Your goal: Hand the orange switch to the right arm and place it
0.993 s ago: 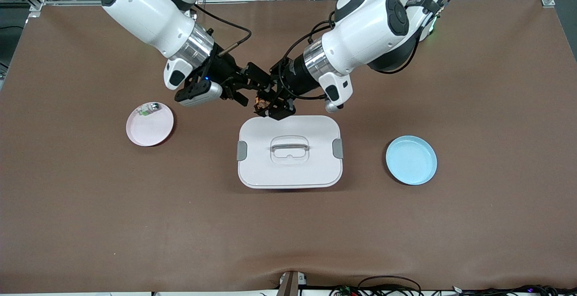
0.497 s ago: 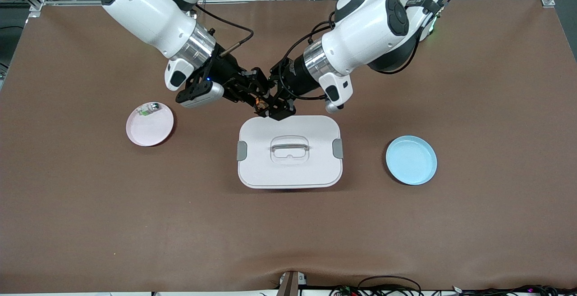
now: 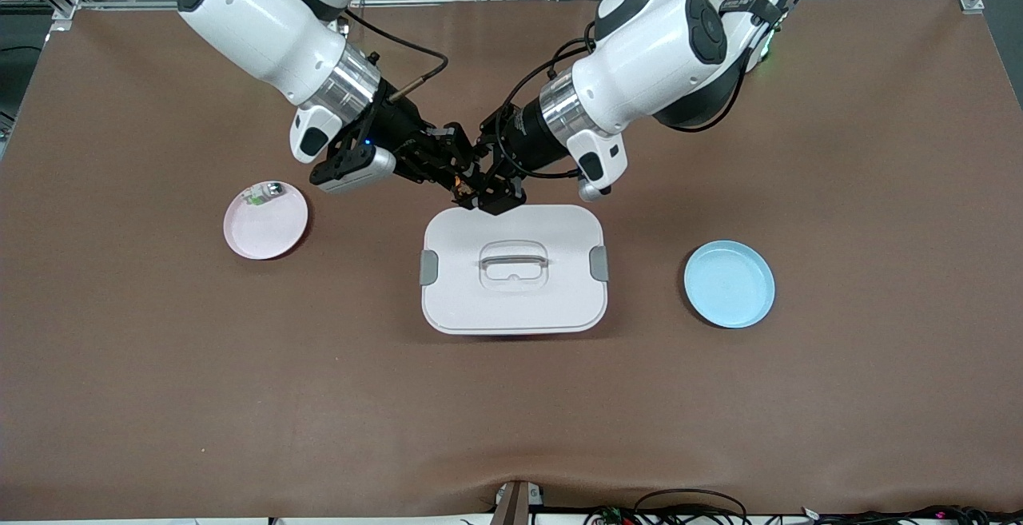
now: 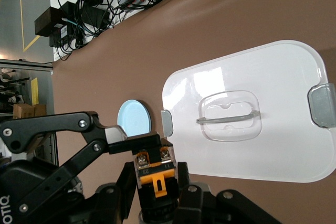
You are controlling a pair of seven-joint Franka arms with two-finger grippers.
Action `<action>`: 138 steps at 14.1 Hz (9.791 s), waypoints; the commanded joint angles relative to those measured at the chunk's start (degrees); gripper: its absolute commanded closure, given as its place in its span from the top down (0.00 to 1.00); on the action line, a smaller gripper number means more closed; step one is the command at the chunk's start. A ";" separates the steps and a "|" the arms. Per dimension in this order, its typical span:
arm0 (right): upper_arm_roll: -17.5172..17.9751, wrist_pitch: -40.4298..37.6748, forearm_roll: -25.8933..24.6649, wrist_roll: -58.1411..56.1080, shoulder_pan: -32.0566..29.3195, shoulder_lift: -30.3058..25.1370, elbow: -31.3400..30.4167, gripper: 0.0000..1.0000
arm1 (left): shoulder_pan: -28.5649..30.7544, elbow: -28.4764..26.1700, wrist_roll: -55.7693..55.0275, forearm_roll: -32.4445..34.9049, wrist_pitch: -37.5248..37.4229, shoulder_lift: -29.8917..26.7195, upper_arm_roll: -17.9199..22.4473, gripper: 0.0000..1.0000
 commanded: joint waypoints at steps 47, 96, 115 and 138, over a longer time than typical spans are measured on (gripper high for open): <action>-1.17 23.14 -30.44 -110.52 -32.15 -7.86 -48.51 0.00 | 32.80 -15.35 88.32 39.39 -22.73 -14.57 0.12 1.00; -0.82 -33.06 -33.94 -82.34 -34.79 -8.12 -9.18 1.00 | 23.14 -10.43 104.76 33.59 -39.87 -26.34 18.31 1.00; -0.82 -48.90 -31.58 -28.52 -40.68 -7.60 16.51 1.00 | 23.05 -8.05 104.76 33.59 -43.64 -25.91 18.23 1.00; -4.34 -54.79 -30.44 -22.99 -35.14 -7.07 17.22 1.00 | 22.88 -7.96 105.20 34.12 -44.79 -25.73 18.31 1.00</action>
